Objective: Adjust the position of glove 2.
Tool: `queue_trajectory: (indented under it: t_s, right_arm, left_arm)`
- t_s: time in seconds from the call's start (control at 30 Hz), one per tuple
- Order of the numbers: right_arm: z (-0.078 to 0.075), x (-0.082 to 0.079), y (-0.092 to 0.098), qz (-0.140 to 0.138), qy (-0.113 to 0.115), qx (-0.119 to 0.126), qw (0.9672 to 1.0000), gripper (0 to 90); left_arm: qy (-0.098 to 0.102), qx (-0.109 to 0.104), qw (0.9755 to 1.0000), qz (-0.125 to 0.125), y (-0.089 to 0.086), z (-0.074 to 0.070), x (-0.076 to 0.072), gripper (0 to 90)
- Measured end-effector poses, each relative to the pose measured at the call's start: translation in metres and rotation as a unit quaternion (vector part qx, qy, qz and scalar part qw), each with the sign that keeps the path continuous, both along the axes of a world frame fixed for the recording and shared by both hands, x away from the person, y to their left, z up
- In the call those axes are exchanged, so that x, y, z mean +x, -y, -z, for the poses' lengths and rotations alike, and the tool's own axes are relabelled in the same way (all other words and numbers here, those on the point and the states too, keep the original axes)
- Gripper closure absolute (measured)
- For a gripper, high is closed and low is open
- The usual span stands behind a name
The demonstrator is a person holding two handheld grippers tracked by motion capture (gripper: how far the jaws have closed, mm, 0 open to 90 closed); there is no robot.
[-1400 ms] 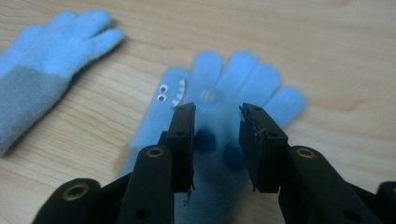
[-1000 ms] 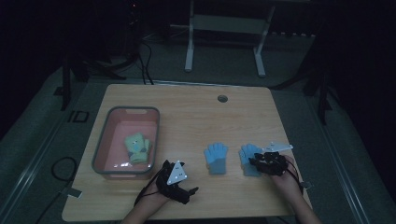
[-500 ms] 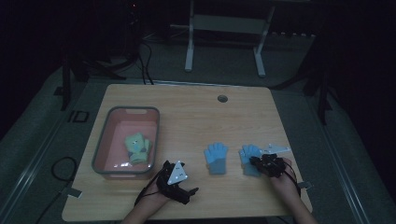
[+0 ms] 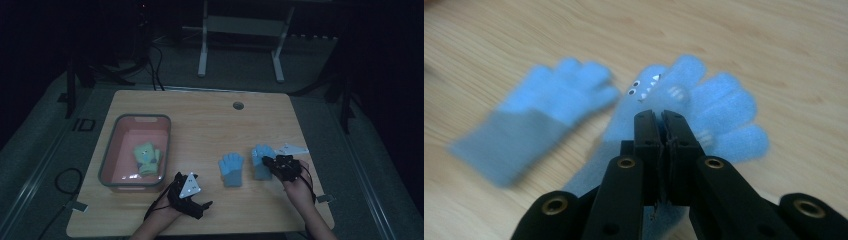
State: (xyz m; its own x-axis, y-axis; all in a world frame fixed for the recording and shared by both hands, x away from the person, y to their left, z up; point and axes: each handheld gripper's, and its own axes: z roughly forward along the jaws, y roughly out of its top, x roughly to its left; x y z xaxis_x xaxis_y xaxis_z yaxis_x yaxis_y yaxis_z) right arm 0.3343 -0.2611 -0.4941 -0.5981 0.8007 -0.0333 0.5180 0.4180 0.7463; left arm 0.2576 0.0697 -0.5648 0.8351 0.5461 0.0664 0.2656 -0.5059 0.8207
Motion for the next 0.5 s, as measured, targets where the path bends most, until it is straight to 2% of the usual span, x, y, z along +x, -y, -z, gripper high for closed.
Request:
queue_trajectory:
  t_s: [0.1, 0.23, 0.37, 0.5]
  right_arm:
    - [-0.006, 0.0, -0.008, -0.005, 0.002, 0.005, 1.0, 86.3]
    - [-0.015, -0.002, -0.03, -0.025, 0.007, 0.017, 0.9995, 86.3]
    - [-0.015, -0.003, -0.047, -0.04, 0.001, 0.028, 0.9988, 86.3]
    - [-0.011, -0.003, -0.065, -0.058, -0.015, 0.037, 0.9975, 86.2]
  left_arm:
    - [0.0, 0.001, 1.0, 0.0, 0.0, 0.0, 0.0, 1.5]
    - [0.001, 0.002, 1.0, 0.001, 0.0, 0.0, 0.0, 1.6]
    - [0.004, 0.001, 1.0, 0.001, 0.0, 0.0, -0.001, 1.6]
    - [0.007, 0.002, 1.0, 0.0, 0.0, 0.0, -0.001, 1.6]
